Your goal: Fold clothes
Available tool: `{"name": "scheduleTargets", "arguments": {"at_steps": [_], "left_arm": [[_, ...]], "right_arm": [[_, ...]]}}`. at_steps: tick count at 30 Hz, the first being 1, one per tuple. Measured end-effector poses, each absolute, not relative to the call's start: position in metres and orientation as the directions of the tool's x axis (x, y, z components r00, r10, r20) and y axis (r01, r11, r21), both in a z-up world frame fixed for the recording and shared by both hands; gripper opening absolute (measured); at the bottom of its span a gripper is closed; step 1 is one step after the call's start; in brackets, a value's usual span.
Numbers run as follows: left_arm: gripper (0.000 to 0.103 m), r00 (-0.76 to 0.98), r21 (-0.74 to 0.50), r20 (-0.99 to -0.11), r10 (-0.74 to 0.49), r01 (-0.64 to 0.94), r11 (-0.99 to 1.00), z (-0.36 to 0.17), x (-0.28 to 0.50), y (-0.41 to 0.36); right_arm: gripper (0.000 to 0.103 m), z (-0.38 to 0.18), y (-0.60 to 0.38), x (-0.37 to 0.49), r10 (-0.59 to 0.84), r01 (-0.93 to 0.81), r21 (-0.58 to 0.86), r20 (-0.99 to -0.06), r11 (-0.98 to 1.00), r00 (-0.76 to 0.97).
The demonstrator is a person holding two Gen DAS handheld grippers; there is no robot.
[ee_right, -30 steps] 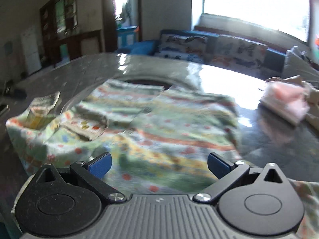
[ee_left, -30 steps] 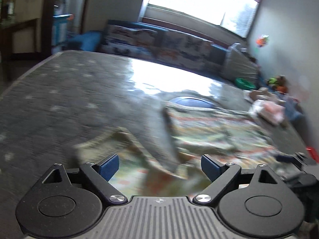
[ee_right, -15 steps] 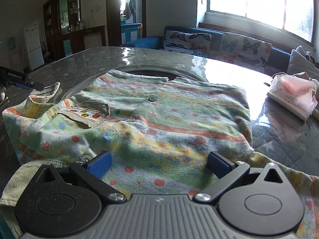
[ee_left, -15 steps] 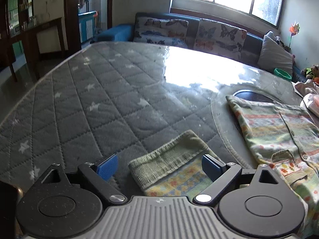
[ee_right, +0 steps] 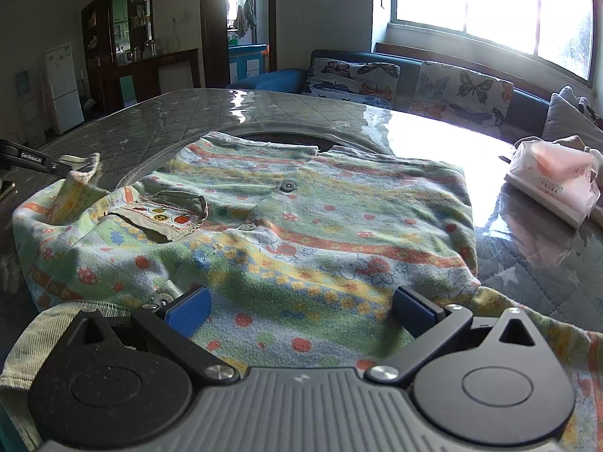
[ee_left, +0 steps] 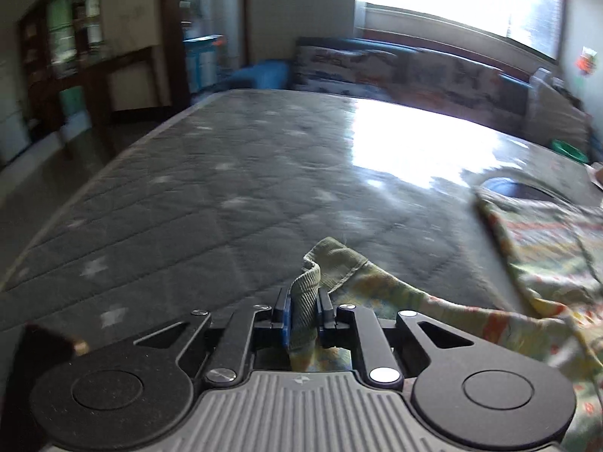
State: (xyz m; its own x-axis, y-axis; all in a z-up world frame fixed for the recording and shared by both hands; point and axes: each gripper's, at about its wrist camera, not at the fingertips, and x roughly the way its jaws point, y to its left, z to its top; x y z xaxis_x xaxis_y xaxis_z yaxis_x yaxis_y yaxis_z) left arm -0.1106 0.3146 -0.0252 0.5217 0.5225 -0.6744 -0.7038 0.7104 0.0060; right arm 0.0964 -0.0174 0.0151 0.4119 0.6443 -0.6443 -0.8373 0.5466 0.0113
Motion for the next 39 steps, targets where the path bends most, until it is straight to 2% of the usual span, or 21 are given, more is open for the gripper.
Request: {"name": "scheduleTargets", "arguments": {"at_steps": [7, 9, 11, 12, 14, 15, 16, 19, 23, 27, 29, 33, 36, 39], "left_arm": [[0.019, 0.454, 0.042, -0.676, 0.580, -0.762, 0.646, -0.028, -0.130, 0.321], [0.027, 0.421, 0.075, -0.677, 0.603, -0.776, 0.626, -0.025, -0.127, 0.320], [0.027, 0.384, 0.101, -0.676, 0.629, -0.797, 0.595, -0.021, -0.125, 0.320], [0.027, 0.400, 0.090, -0.670, 0.625, -0.792, 0.603, -0.016, -0.126, 0.315], [0.036, 0.434, 0.066, -0.657, 0.617, -0.781, 0.621, -0.005, -0.127, 0.305], [0.043, 0.475, 0.042, -0.649, 0.594, -0.758, 0.651, 0.001, -0.125, 0.295], [0.044, 0.526, 0.009, -0.645, 0.554, -0.720, 0.694, 0.005, -0.122, 0.285], [0.044, 0.663, -0.108, -0.653, 0.367, -0.561, 0.820, 0.012, -0.104, 0.252], [0.044, 0.748, -0.223, -0.649, 0.135, -0.357, 0.907, 0.009, -0.072, 0.211], [0.044, 0.732, -0.214, -0.677, 0.071, -0.288, 0.933, -0.008, -0.049, 0.182], [0.044, 0.712, -0.213, -0.699, 0.062, -0.290, 0.933, -0.016, -0.042, 0.183], [0.043, 0.690, -0.125, -0.710, 0.139, -0.318, 0.940, -0.027, -0.053, 0.188], [0.044, 0.686, -0.119, -0.708, 0.169, -0.352, 0.929, -0.028, -0.069, 0.202], [0.042, 0.675, -0.112, -0.704, 0.219, -0.410, 0.905, -0.027, -0.087, 0.219]], "right_arm": [[0.103, 0.015, -0.017, 0.096, 0.645, -0.837, 0.014, -0.644, 0.547, 0.411], [0.103, 0.015, -0.017, 0.096, 0.645, -0.837, 0.014, -0.644, 0.547, 0.411], [0.103, 0.015, -0.017, 0.096, 0.646, -0.837, 0.014, -0.644, 0.547, 0.410], [0.103, 0.015, -0.017, 0.096, 0.646, -0.837, 0.015, -0.644, 0.547, 0.410], [0.103, 0.015, -0.017, 0.096, 0.646, -0.837, 0.015, -0.644, 0.546, 0.410], [0.103, 0.015, -0.017, 0.096, 0.646, -0.837, 0.015, -0.644, 0.546, 0.410], [0.103, 0.015, -0.017, 0.096, 0.646, -0.837, 0.015, -0.644, 0.546, 0.410], [0.103, 0.015, -0.017, 0.096, 0.646, -0.837, 0.015, -0.644, 0.546, 0.410], [0.103, 0.015, -0.017, 0.096, 0.646, -0.837, 0.015, -0.644, 0.546, 0.410], [0.103, 0.015, -0.017, 0.096, 0.646, -0.837, 0.015, -0.644, 0.546, 0.410], [0.103, 0.015, -0.017, 0.096, 0.646, -0.837, 0.015, -0.644, 0.546, 0.410], [0.103, 0.015, -0.017, 0.096, 0.646, -0.837, 0.015, -0.644, 0.546, 0.410], [0.103, 0.015, -0.017, 0.096, 0.646, -0.838, 0.015, -0.644, 0.546, 0.410], [0.103, 0.015, -0.017, 0.096, 0.646, -0.838, 0.015, -0.644, 0.546, 0.410]]}}
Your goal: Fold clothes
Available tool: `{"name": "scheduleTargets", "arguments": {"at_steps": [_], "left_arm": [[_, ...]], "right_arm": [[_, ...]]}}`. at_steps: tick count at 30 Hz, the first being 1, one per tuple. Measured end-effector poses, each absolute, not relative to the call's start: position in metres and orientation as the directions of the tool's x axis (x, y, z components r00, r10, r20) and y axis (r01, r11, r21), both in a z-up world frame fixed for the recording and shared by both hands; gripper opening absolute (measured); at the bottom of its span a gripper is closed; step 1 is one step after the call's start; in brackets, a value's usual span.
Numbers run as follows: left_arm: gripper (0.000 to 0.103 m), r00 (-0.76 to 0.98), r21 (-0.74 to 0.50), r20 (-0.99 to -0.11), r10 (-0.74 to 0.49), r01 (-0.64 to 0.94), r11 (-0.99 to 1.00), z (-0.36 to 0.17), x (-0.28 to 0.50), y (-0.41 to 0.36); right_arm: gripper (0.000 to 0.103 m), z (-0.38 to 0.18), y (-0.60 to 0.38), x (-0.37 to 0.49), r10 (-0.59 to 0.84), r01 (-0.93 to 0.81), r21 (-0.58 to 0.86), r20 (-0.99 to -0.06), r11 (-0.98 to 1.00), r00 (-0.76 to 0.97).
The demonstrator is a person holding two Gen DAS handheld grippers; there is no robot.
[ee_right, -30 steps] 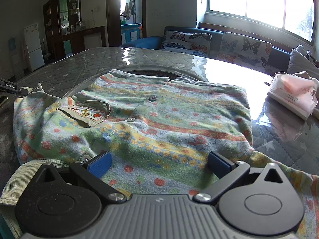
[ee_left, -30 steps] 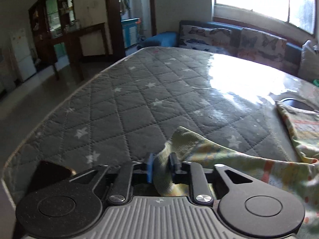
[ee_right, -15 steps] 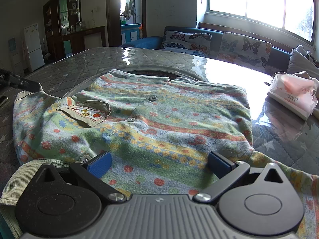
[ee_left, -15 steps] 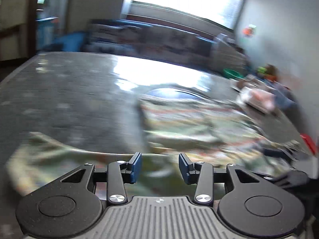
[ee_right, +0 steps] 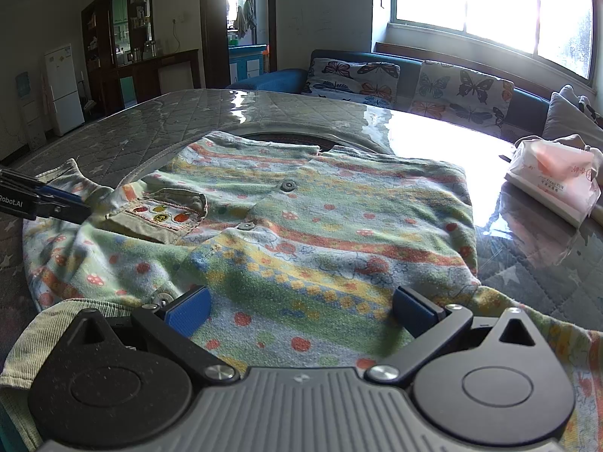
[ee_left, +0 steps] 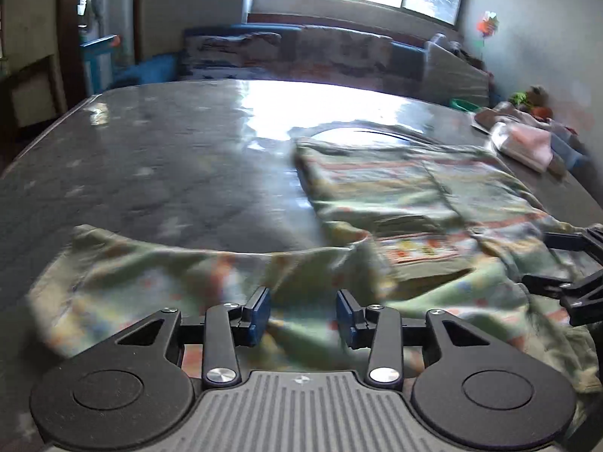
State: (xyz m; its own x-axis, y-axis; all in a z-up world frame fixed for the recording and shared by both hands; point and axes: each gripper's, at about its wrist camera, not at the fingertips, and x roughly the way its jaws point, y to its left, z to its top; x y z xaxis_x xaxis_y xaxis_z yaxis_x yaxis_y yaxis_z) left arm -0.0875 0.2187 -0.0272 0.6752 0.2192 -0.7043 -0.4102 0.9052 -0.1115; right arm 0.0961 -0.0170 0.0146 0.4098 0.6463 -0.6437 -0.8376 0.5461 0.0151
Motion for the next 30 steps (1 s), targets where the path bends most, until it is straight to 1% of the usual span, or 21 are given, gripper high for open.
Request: {"name": "scheduleTargets", "arguments": {"at_steps": [1, 3, 5, 9, 11, 13, 14, 15, 16, 20, 21, 23, 24, 25, 27, 28, 30], "left_arm": [[0.046, 0.664, -0.101, -0.706, 0.246, -0.438, 0.893, -0.027, -0.093, 0.224], [0.045, 0.640, -0.080, -0.708, 0.298, -0.492, 0.867, -0.026, -0.105, 0.236], [0.050, 0.612, -0.058, -0.709, 0.349, -0.545, 0.836, -0.025, -0.117, 0.247], [0.052, 0.507, -0.002, -0.715, 0.481, -0.690, 0.724, -0.024, -0.140, 0.280], [0.053, 0.467, 0.035, -0.707, 0.532, -0.728, 0.685, -0.025, -0.147, 0.290], [0.065, 0.421, 0.091, -0.690, 0.588, -0.756, 0.648, -0.025, -0.150, 0.295], [0.068, 0.398, 0.118, -0.681, 0.615, -0.769, 0.628, -0.025, -0.152, 0.298], [0.073, 0.387, 0.131, -0.671, 0.632, -0.777, 0.616, -0.025, -0.153, 0.299], [0.075, 0.382, 0.125, -0.669, 0.638, -0.787, 0.603, -0.024, -0.155, 0.302], [0.075, 0.361, 0.113, -0.685, 0.633, -0.805, 0.582, -0.030, -0.156, 0.312], [0.074, 0.369, 0.105, -0.682, 0.631, -0.804, 0.585, -0.031, -0.156, 0.313], [0.054, 0.401, 0.084, -0.684, 0.609, -0.787, 0.612, -0.031, -0.152, 0.310], [0.036, 0.412, 0.079, -0.685, 0.601, -0.778, 0.623, -0.031, -0.150, 0.308], [0.024, 0.422, 0.075, -0.685, 0.594, -0.770, 0.634, -0.031, -0.148, 0.305], [0.014, 0.418, 0.111, -0.680, 0.603, -0.754, 0.647, -0.031, -0.142, 0.300], [0.012, 0.413, 0.128, -0.676, 0.610, -0.749, 0.650, -0.032, -0.139, 0.298], [0.012, 0.407, 0.157, -0.667, 0.624, -0.743, 0.651, -0.033, -0.136, 0.296]], "right_arm": [[0.103, 0.015, -0.017, 0.096, 0.646, -0.838, 0.015, -0.644, 0.546, 0.410], [0.103, 0.015, -0.017, 0.096, 0.646, -0.838, 0.014, -0.644, 0.546, 0.410], [0.103, 0.015, -0.017, 0.096, 0.646, -0.838, 0.014, -0.644, 0.546, 0.410], [0.103, 0.016, -0.017, 0.096, 0.644, -0.838, 0.012, -0.646, 0.545, 0.410], [0.103, 0.020, -0.014, 0.097, 0.651, -0.838, 0.038, -0.650, 0.544, 0.393], [0.103, 0.024, -0.010, 0.097, 0.659, -0.838, 0.066, -0.652, 0.542, 0.375], [0.103, 0.029, -0.006, 0.092, 0.671, -0.849, 0.059, -0.642, 0.525, 0.371], [0.103, 0.034, -0.002, 0.086, 0.683, -0.859, 0.040, -0.626, 0.510, 0.377], [0.103, 0.037, 0.001, 0.082, 0.693, -0.869, 0.040, -0.622, 0.493, 0.364], [0.103, 0.047, 0.015, 0.067, 0.726, -0.907, 0.055, -0.622, 0.416, 0.295], [0.103, 0.045, 0.021, 0.062, 0.723, -0.916, 0.045, -0.629, 0.399, 0.284], [0.103, 0.039, 0.030, 0.052, 0.715, -0.930, 0.020, -0.645, 0.367, 0.269], [0.103, 0.036, 0.034, 0.048, 0.709, -0.934, 0.006, -0.653, 0.357, 0.267], [0.103, 0.033, 0.036, 0.044, 0.702, -0.937, -0.007, -0.661, 0.348, 0.266], [0.103, 0.026, 0.038, 0.038, 0.663, -0.936, -0.064, -0.690, 0.345, 0.291], [0.103, 0.024, 0.034, 0.037, 0.651, -0.934, -0.088, -0.694, 0.348, 0.308], [0.103, 0.023, 0.023, 0.040, 0.644, -0.932, -0.084, -0.700, 0.353, 0.308]]}}
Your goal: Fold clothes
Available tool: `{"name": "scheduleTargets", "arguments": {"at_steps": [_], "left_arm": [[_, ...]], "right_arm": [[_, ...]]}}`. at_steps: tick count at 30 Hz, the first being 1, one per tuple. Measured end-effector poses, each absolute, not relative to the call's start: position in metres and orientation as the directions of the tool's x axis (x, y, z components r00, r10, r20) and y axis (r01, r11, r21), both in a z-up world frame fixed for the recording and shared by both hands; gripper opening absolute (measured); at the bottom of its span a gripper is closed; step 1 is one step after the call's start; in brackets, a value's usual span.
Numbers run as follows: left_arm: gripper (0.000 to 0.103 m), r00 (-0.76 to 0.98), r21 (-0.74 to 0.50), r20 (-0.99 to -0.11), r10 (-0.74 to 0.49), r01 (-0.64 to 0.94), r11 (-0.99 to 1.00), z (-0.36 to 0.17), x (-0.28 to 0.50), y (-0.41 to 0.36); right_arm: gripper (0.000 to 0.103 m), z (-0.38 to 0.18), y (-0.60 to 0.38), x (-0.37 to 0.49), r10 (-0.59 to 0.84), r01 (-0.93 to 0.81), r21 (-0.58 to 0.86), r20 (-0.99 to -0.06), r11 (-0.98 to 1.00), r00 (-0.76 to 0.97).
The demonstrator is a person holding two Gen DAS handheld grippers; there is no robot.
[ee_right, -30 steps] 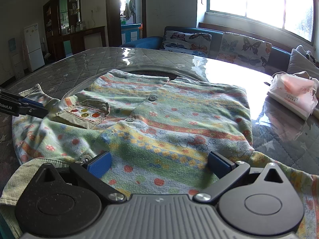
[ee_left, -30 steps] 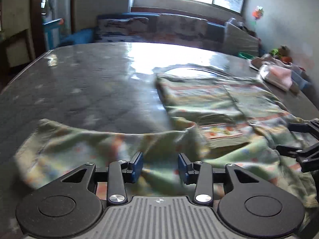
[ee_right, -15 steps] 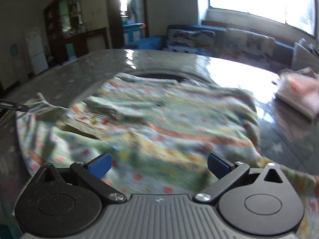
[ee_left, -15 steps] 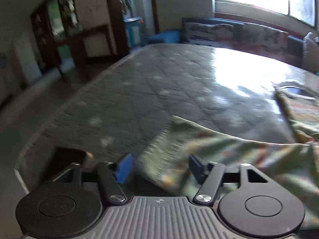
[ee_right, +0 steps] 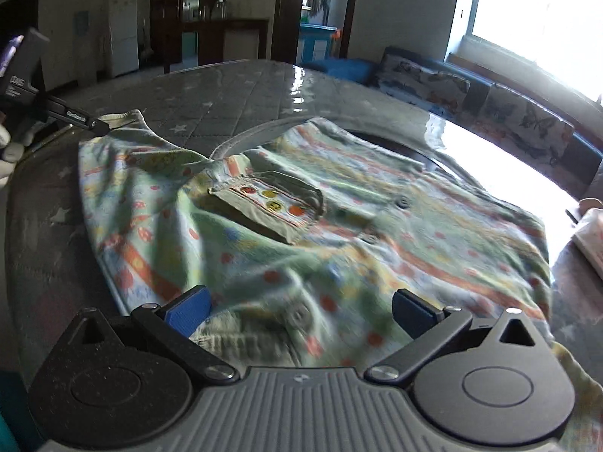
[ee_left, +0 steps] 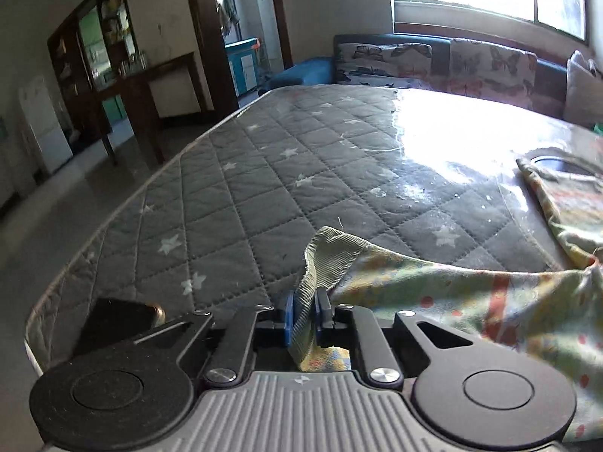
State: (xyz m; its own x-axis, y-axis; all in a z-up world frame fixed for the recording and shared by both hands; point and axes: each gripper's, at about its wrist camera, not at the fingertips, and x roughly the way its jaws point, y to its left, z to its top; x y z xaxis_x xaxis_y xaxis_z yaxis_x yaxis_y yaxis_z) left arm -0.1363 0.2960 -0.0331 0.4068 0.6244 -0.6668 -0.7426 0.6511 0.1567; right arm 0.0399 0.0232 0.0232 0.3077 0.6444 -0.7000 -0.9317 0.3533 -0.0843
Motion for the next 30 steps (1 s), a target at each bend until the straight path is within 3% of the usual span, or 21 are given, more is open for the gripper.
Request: {"name": "scheduleTargets", "arguments": {"at_steps": [9, 18, 22, 24, 30], "left_arm": [[0.012, 0.358, 0.213, -0.658, 0.662, -0.755, 0.620, -0.033, -0.138, 0.301], [0.026, 0.349, 0.215, -0.652, 0.673, -0.767, 0.605, -0.020, -0.138, 0.298], [0.032, 0.409, 0.181, -0.640, 0.650, -0.742, 0.646, -0.004, -0.132, 0.287], [0.033, 0.478, 0.137, -0.644, 0.597, -0.696, 0.705, 0.005, -0.126, 0.273], [0.033, 0.686, -0.007, -0.656, 0.314, -0.421, 0.907, 0.018, -0.102, 0.211]], "right_arm": [[0.103, 0.037, 0.012, 0.048, 0.678, -0.922, -0.018, -0.672, 0.386, 0.297], [0.103, 0.031, 0.000, 0.073, 0.634, -0.877, -0.003, -0.690, 0.481, 0.350], [0.102, 0.050, -0.015, 0.071, 0.669, -0.872, 0.011, -0.646, 0.489, 0.367], [0.098, 0.057, -0.021, 0.068, 0.678, -0.882, 0.018, -0.647, 0.470, 0.348], [0.063, 0.058, -0.031, 0.034, 0.676, -0.940, 0.048, -0.707, 0.339, 0.207]]}}
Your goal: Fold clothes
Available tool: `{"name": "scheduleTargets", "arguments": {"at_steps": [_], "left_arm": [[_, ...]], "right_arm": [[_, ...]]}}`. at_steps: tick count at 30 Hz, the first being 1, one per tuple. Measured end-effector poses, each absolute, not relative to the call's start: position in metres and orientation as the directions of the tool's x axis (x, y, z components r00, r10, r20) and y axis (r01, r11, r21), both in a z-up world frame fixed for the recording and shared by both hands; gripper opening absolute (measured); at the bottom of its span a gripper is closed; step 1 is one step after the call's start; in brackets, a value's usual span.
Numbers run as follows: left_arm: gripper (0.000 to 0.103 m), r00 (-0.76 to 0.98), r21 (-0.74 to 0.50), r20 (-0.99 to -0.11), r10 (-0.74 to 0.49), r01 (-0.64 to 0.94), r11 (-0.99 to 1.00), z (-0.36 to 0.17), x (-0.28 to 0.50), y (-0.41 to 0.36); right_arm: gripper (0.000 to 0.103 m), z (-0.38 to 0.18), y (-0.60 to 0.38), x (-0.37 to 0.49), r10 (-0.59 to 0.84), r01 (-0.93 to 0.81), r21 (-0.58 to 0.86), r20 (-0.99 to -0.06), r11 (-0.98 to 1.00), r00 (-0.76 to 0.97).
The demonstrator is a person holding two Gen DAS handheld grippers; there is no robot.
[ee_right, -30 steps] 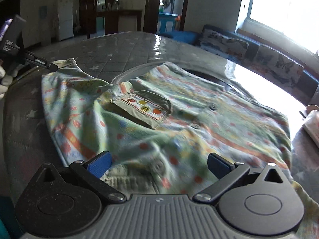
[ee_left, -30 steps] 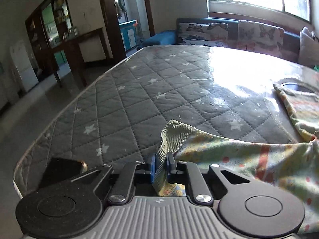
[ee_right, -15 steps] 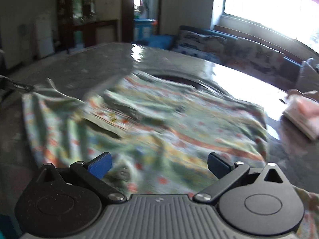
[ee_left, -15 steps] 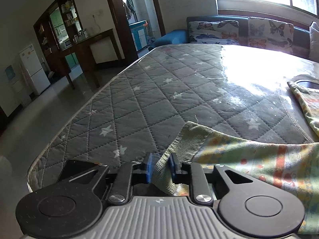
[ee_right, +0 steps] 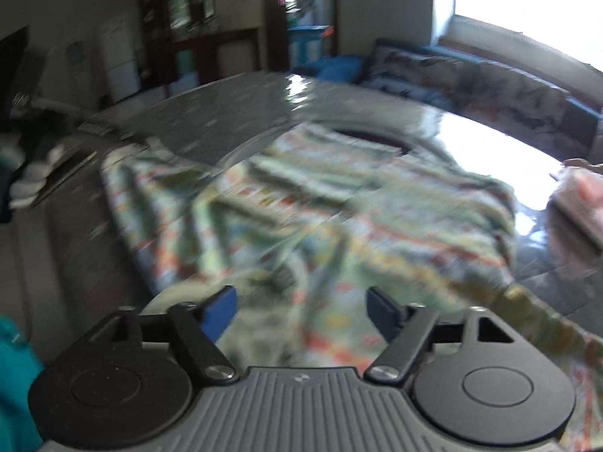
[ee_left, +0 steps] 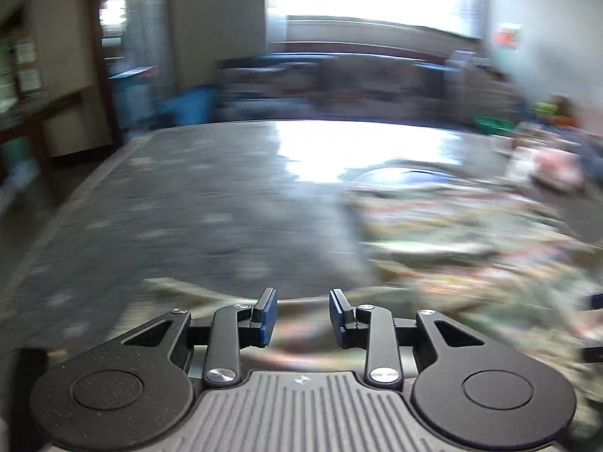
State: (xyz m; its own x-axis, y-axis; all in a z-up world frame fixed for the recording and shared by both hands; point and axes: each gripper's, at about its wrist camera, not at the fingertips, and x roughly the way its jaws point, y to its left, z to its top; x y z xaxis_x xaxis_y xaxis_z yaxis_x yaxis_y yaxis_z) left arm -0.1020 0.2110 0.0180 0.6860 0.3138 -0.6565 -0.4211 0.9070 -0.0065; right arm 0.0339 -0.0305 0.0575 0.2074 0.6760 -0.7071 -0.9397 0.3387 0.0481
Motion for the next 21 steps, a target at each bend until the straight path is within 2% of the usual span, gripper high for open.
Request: {"name": "scheduleTargets", "arguments": {"at_steps": [3, 5, 7, 9, 11, 14, 17, 21], "left_arm": [[0.035, 0.747, -0.072, -0.650, 0.137, -0.240, 0.968, 0.022, -0.092, 0.178], [0.037, 0.766, -0.107, -0.642, 0.034, -0.133, 0.985, 0.024, -0.088, 0.157], [0.045, 0.765, -0.138, -0.640, -0.073, -0.021, 0.990, 0.026, -0.086, 0.137], [0.048, 0.758, -0.133, -0.640, -0.127, 0.054, 0.990, 0.024, -0.086, 0.119], [0.049, 0.745, -0.125, -0.645, -0.172, 0.119, 0.985, 0.022, -0.087, 0.100], [0.049, 0.721, -0.116, -0.651, -0.237, 0.214, 0.970, 0.017, -0.089, 0.078], [0.049, 0.700, -0.089, -0.662, -0.268, 0.282, 0.955, 0.012, -0.088, 0.065], [0.049, 0.669, -0.010, -0.706, -0.232, 0.318, 0.948, -0.003, -0.080, 0.053]], "right_arm": [[0.056, 0.058, -0.032, 0.013, 0.696, -0.962, 0.057, -0.702, 0.268, 0.152], [0.041, 0.054, -0.029, 0.006, 0.694, -0.968, 0.058, -0.708, 0.246, 0.133], [0.034, 0.045, -0.023, 0.003, 0.673, -0.966, 0.054, -0.728, 0.252, 0.135], [0.029, 0.042, -0.023, 0.007, 0.673, -0.960, 0.071, -0.727, 0.271, 0.136], [0.012, 0.043, -0.026, 0.013, 0.678, -0.950, 0.098, -0.722, 0.295, 0.136], [0.005, 0.046, -0.033, 0.022, 0.685, -0.931, 0.137, -0.714, 0.338, 0.144], [0.003, 0.052, -0.043, 0.031, 0.700, -0.911, 0.180, -0.699, 0.370, 0.146], [0.002, 0.055, -0.053, 0.046, 0.708, -0.877, 0.236, -0.690, 0.418, 0.152]]}}
